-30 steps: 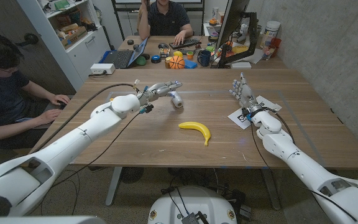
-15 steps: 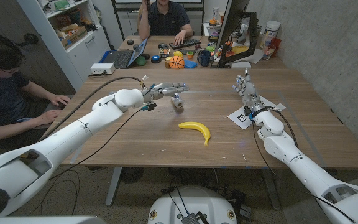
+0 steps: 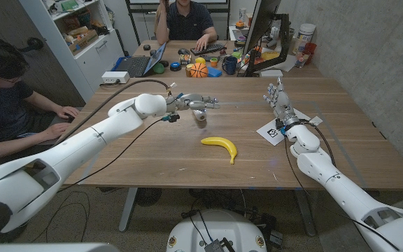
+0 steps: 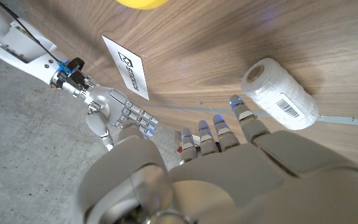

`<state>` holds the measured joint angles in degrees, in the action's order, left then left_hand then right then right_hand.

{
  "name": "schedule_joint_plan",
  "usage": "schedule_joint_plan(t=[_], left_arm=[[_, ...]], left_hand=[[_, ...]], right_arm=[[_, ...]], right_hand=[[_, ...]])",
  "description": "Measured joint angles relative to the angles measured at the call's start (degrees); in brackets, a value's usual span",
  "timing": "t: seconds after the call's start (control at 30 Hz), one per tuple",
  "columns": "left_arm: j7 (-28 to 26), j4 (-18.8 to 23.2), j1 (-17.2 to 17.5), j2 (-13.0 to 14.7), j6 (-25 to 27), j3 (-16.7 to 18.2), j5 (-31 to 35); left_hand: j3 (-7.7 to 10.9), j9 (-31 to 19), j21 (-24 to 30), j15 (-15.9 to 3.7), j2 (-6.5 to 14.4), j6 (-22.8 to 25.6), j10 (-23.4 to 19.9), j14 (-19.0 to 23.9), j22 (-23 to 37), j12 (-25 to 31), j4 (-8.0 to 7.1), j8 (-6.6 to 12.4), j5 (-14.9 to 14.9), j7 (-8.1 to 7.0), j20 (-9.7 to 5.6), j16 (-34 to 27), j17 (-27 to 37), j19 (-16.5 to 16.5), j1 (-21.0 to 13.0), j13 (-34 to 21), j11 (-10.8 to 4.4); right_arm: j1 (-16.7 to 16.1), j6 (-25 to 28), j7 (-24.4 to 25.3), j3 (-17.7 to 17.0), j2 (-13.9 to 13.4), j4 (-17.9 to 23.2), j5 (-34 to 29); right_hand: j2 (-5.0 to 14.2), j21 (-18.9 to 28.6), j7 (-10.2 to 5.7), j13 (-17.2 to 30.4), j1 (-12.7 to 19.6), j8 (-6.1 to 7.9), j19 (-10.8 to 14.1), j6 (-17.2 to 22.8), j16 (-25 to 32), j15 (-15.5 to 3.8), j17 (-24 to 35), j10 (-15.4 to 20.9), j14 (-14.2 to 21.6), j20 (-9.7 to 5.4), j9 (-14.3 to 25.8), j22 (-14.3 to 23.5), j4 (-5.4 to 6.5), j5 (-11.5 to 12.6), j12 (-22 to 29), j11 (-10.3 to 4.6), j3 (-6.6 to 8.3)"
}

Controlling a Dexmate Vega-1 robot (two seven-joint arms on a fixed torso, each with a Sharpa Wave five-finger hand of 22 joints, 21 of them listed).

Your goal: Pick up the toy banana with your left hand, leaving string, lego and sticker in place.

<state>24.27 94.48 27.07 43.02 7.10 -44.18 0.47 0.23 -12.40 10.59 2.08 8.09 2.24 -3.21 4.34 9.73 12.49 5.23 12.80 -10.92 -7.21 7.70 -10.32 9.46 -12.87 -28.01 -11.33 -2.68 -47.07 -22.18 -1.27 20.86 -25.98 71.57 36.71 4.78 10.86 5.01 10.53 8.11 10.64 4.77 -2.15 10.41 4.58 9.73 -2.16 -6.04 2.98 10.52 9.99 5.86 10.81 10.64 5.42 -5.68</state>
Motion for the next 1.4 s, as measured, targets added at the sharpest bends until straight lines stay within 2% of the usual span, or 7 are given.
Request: schedule_joint_plan(t=[0.13,0.33,0.6,1.4], left_arm=[[1.4,0.4,-1.0,-0.2,0.0,-1.3,2.4],[2.9,0.7,-1.8,-0.5,-0.1,-2.6,5.3],[4.6,1.2,-2.6,-0.9,-0.7,-3.9,8.6],[11.0,4.6,-4.9,-0.7,-3.2,-5.5,16.6]], left_hand=[[0.33,0.0,0.0,0.0,0.1,-0.3,0.0,0.0,0.0,0.0,0.32,0.0,0.0,-0.29,0.0,0.0,0.0,0.0,-0.4,0.0,0.0],[1.11,-0.3,0.0,0.0,0.2,0.5,0.0,0.0,0.0,0.0,1.11,0.0,0.0,-1.52,0.0,0.0,0.0,0.0,-1.7,0.0,0.0],[2.02,-0.5,0.0,0.0,0.2,0.9,0.0,0.0,0.0,0.0,2.01,0.0,0.0,-1.93,0.0,0.0,0.0,0.0,-2.9,0.0,0.01],[2.9,-0.8,0.0,0.0,-0.1,1.0,-0.3,0.0,0.0,0.0,2.89,0.44,0.0,-3.07,-0.01,0.0,0.0,0.0,-4.5,0.0,-0.3]], right_arm=[[0.4,0.0,-0.1,0.0,0.2,-0.5,0.1],[0.9,-0.2,-0.4,-0.1,0.4,-1.0,0.3],[1.5,-0.3,-0.7,-0.2,0.4,-1.3,0.4],[2.0,0.9,0.1,-1.4,0.0,-0.9,1.5]], right_hand=[[0.0,0.0,0.0,0.0,0.0,0.0,0.0,0.0,0.0,0.0,0.0,0.0,0.0,0.0,0.0,0.0,0.0,0.0,0.0,0.0,0.0],[0.0,0.0,0.0,0.0,0.0,0.0,0.0,0.0,0.0,0.0,0.0,0.0,0.0,0.0,0.0,0.0,0.0,0.0,0.0,0.0,0.0],[0.0,0.0,0.0,0.0,0.0,0.0,0.0,0.0,0.0,0.0,0.0,0.0,0.0,0.0,0.0,0.0,0.0,0.0,0.0,0.0,0.0],[0.0,0.0,-0.21,0.0,0.0,0.0,0.3,0.2,0.0,0.0,0.0,0.0,0.0,-0.32,0.0,0.0,0.0,0.0,0.0,0.0,0.0]])
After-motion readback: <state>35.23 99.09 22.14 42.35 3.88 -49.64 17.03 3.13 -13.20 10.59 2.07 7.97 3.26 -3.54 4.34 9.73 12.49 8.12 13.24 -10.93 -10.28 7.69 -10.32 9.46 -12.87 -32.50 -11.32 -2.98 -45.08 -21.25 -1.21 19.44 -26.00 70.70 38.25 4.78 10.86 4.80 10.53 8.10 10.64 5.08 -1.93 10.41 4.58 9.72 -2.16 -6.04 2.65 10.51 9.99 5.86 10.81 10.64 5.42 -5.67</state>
